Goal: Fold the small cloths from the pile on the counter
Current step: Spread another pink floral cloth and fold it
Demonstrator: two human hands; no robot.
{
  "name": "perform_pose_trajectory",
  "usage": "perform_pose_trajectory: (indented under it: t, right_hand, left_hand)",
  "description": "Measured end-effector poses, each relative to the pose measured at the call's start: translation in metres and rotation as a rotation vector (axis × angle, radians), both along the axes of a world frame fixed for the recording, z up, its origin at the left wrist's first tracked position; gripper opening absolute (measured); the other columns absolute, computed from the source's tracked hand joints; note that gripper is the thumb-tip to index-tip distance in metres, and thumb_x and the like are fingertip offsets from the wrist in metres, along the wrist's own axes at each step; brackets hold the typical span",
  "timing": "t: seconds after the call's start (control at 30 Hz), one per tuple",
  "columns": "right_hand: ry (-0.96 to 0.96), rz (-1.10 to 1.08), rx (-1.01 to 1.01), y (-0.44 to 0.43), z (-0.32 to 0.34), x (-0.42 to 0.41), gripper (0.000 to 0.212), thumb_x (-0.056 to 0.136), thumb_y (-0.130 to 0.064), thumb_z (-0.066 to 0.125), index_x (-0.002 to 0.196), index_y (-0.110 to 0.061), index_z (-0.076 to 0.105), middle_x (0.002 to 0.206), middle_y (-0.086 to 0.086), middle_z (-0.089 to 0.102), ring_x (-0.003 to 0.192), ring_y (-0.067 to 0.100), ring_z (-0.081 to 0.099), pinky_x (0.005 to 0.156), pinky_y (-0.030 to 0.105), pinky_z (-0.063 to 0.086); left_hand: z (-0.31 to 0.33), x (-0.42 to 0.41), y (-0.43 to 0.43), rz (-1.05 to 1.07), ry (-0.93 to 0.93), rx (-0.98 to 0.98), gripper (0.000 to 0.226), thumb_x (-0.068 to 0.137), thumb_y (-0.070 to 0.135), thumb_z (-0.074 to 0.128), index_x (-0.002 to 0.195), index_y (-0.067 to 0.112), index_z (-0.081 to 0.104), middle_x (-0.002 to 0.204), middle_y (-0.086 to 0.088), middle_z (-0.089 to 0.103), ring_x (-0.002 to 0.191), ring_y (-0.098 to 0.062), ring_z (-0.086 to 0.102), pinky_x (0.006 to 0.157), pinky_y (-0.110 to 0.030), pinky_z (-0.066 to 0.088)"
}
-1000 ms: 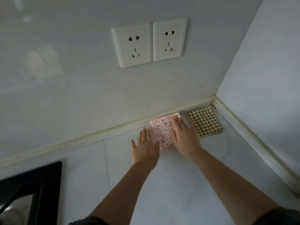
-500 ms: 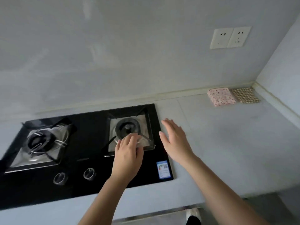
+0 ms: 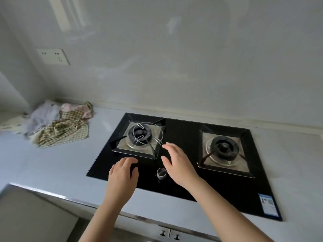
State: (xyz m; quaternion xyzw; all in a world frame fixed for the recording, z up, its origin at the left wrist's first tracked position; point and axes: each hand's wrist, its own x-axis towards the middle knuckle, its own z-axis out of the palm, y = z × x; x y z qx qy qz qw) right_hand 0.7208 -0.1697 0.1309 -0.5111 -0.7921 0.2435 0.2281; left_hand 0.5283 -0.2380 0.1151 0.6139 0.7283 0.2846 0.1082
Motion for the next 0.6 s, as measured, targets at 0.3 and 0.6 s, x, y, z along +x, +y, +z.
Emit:
perform_pose_trajectory:
  t: [0.3, 0.6]
  right_hand:
    - [-0.069, 0.266, -0.092, 0.101, -0.02, -0.198, 0.044, 0.101, -0.026, 0.043, 0.144, -0.014, 0.04, 0.152, 0.0, 0.035, 0.142, 0.015, 0.029, 0.116, 0.033, 0.026]
    - [-0.223, 0.342, -0.217, 0.201, -0.039, -0.368, 0.044, 0.1, -0.022, 0.039, 0.143, -0.012, 0.04, 0.149, 0.005, 0.038, 0.134, 0.024, 0.037, 0.107, 0.039, 0.036]
  left_hand:
    - [-0.024, -0.179, 0.066, 0.212, 0.033, -0.14, 0.021, 0.092, 0.016, 0.056, 0.112, 0.021, 0.063, 0.119, 0.003, 0.06, 0.112, -0.022, 0.055, 0.102, -0.04, 0.04]
    - [-0.037, -0.342, 0.148, 0.256, 0.116, -0.229, 0.019, 0.088, 0.014, 0.06, 0.106, 0.018, 0.065, 0.115, -0.002, 0.062, 0.105, -0.027, 0.059, 0.091, -0.042, 0.042]
